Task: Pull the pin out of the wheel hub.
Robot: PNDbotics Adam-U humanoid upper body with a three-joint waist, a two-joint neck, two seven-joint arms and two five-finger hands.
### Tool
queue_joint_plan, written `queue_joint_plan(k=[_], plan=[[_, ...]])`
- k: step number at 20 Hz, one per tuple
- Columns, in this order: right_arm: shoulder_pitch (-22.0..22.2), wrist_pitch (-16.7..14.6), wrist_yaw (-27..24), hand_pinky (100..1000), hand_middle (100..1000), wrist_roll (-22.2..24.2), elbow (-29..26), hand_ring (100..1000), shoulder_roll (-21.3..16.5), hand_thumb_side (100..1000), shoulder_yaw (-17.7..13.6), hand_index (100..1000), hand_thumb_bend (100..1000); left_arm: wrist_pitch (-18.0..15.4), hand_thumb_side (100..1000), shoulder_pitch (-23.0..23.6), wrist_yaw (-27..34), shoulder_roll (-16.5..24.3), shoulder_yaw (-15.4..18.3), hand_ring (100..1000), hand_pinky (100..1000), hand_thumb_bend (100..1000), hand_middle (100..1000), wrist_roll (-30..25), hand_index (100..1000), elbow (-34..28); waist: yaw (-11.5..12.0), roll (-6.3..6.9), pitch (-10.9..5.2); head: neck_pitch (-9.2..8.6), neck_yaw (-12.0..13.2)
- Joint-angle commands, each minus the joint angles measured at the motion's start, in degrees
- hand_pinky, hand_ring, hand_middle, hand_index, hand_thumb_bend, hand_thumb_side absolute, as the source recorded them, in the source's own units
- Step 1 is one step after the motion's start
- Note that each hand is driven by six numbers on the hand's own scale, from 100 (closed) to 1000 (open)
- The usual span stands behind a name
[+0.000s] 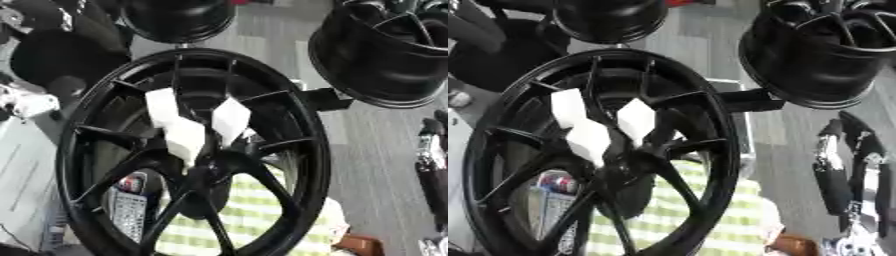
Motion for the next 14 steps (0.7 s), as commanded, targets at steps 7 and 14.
queue_joint_plan(k=[7, 14], plan=[[0.38, -0.17, -0.34, 931, 712, 0.71, -1.02, 873, -0.96, 685, 0.33, 825, 100, 1.54, 430, -7.57, -2.02, -1.65, -5.29, 787, 809, 100, 762, -9.27, 862, -0.34, 0.29, -0.19, -0.91, 0.18, 0.5], [0.56, -0.24, -0.54, 931, 712, 1.09, -1.02, 873, -1.1, 687, 0.52, 826, 100, 1.32, 227, -15.45, 0.49, -7.73, -7.4, 822, 844, 188, 785, -19.41, 854, 4.86, 0.53, -0.25, -1.27, -0.06, 0.24]])
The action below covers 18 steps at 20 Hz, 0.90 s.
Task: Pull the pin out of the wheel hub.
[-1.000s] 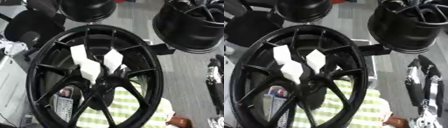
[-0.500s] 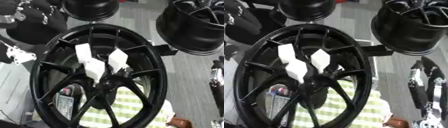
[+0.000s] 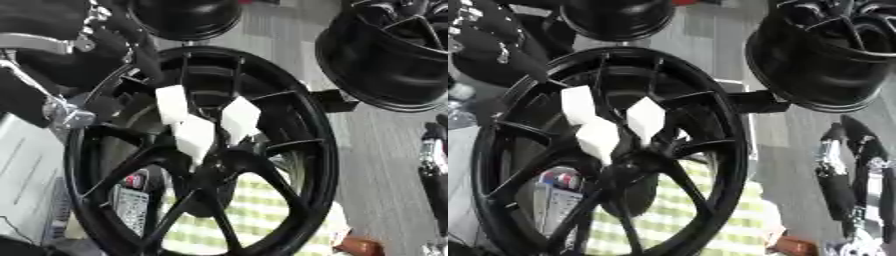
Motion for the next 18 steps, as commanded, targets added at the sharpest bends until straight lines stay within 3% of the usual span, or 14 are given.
queue_joint_plan(k=[1, 9, 13, 18], plan=[[0.01, -0.17, -0.41, 931, 711, 0.29, -1.02, 873, -1.07, 689, 0.08, 826, 100, -3.9, 225, -2.75, -0.38, -1.59, -1.0, 826, 847, 197, 788, -5.56, 851, 3.17, -0.03, 0.31, -0.86, -0.31, -0.04], [-0.79, -0.22, -0.51, 932, 711, 0.44, -1.02, 873, -1.01, 692, 0.24, 824, 100, -7.21, 221, -5.51, -4.42, -5.66, -4.2, 830, 850, 211, 784, -5.9, 845, 11.69, -0.58, 0.7, 0.14, -1.23, 0.09], [-1.27, -0.38, -0.57, 932, 710, 0.46, -1.02, 873, -1.13, 694, 0.31, 825, 100, -9.0, 202, -5.81, -6.94, -6.55, -5.01, 833, 859, 352, 787, -5.9, 834, 14.8, -0.91, 0.99, 0.75, -1.56, 0.09], [-1.83, -0.44, -0.65, 932, 709, 0.5, -1.02, 873, -1.08, 698, 0.41, 825, 100, -12.47, 195, -6.09, -9.68, -7.61, -5.23, 830, 859, 394, 789, -5.9, 828, 18.13, -1.36, 1.33, 1.49, -2.03, 0.29]])
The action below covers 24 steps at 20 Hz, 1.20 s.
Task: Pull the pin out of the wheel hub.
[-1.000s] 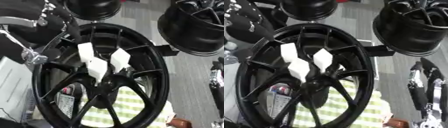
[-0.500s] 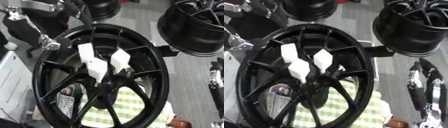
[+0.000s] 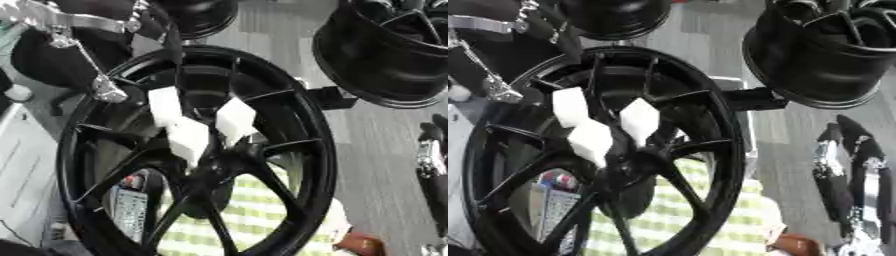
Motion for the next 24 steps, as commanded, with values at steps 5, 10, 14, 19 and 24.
queue_joint_plan(k=[5, 10, 14, 19, 24], plan=[[-0.8, -0.01, -0.44, 933, 706, -0.04, -1.02, 871, -1.0, 703, 0.12, 825, 100, -12.22, 193, -1.22, -3.43, 0.54, 0.26, 839, 865, 475, 806, -8.41, 845, 2.3, -0.37, 1.01, -0.05, -1.08, 0.33], [-1.11, 0.16, -0.62, 933, 705, -0.08, -1.02, 871, -0.91, 704, 0.15, 824, 100, -14.48, 196, -0.69, -5.34, 0.7, 0.27, 834, 860, 486, 797, -8.41, 829, 2.47, -0.59, 1.4, 0.24, -1.17, 0.55], [-1.15, 0.02, -0.69, 933, 704, -0.36, -1.02, 871, -0.95, 704, 0.03, 825, 100, -15.92, 198, 0.25, -6.68, 1.12, -0.65, 830, 857, 479, 804, -8.41, 827, 3.08, -0.73, 1.43, 0.33, -1.14, 0.54], [-1.21, 0.03, -0.92, 934, 704, -0.43, -1.02, 871, -0.95, 705, 0.05, 825, 100, -16.9, 196, 1.34, -7.14, 1.79, -1.14, 822, 852, 460, 801, -8.41, 819, 2.97, -0.67, 1.37, 0.34, -1.18, 0.54], [-1.22, 0.05, -1.05, 934, 704, -0.53, -1.02, 871, -0.87, 706, -0.02, 825, 100, -17.44, 193, 2.29, -7.38, 2.28, -1.81, 809, 841, 425, 784, -8.41, 816, 3.2, -0.66, 1.3, 0.4, -1.12, 0.66]])
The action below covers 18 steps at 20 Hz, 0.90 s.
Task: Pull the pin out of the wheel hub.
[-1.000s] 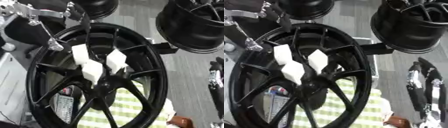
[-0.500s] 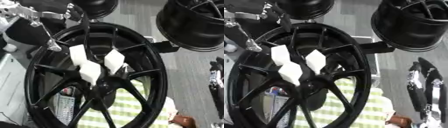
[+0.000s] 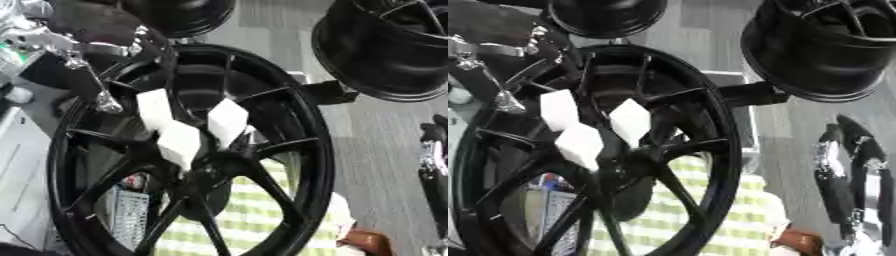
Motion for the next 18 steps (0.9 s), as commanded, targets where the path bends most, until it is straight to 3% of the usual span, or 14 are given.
queue_joint_plan(k=[1, 9, 18], plan=[[-0.47, -0.08, -0.44, 934, 704, -0.24, -1.02, 871, -0.86, 706, -0.31, 825, 100, -13.28, 193, -0.37, -0.12, 2.08, -0.13, 808, 840, 423, 782, -12.7, 815, -0.13, 0.03, 0.15, -0.84, -0.65, 0.17], [-0.57, 0.02, -0.77, 934, 704, -0.28, -1.02, 871, -0.64, 707, -0.31, 826, 100, -14.47, 208, -0.12, 0.61, 1.78, -1.44, 798, 832, 351, 778, -12.7, 821, -0.25, -0.08, 0.09, -0.88, -0.56, 0.88], [-0.56, 0.01, -0.85, 935, 703, -0.13, -1.02, 871, -0.51, 709, -0.3, 826, 100, -15.16, 205, -0.24, 0.94, 1.12, -2.64, 801, 833, 346, 790, -12.7, 829, 0.03, -0.23, 0.03, -0.77, -0.49, 1.2]])
